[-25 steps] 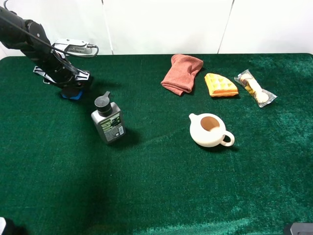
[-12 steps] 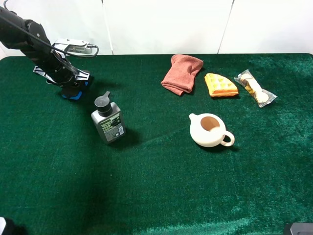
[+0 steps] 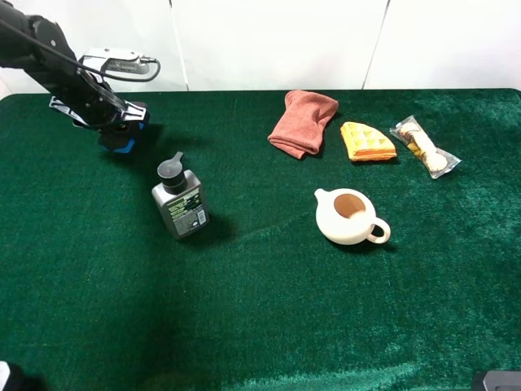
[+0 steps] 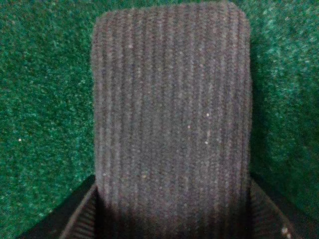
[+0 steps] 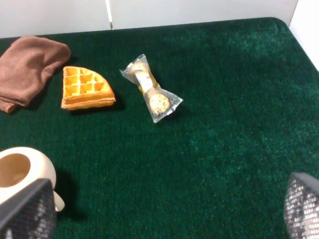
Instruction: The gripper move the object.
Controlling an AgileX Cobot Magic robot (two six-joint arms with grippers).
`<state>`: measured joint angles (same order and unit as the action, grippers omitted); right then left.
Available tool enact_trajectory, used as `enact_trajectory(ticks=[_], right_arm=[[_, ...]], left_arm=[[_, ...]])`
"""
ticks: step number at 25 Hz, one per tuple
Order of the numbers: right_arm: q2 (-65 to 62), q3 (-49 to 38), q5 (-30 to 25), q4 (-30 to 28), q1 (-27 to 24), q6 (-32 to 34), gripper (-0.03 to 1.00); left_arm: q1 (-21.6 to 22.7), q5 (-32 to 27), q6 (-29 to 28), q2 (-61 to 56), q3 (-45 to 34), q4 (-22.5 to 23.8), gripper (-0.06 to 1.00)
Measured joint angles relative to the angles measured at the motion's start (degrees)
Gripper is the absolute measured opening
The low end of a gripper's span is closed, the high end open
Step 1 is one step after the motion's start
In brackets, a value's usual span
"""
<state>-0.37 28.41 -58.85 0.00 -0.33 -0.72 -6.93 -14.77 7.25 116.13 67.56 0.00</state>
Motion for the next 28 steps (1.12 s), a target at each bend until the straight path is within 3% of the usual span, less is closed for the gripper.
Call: enact_trajectory(ticks=[20,28], right_arm=[[0.00,0.00,0.00,0.00,0.00,0.00,0.70],[0.00,0.00,0.00,0.00,0.00,0.00,0.70]], left_arm=[[0.00,-15.50,-0.06,-15.29,0.00,0.00,0.57],[0.00,-24.71,-0.06,-22.42,0.00,-1.55,0.57]])
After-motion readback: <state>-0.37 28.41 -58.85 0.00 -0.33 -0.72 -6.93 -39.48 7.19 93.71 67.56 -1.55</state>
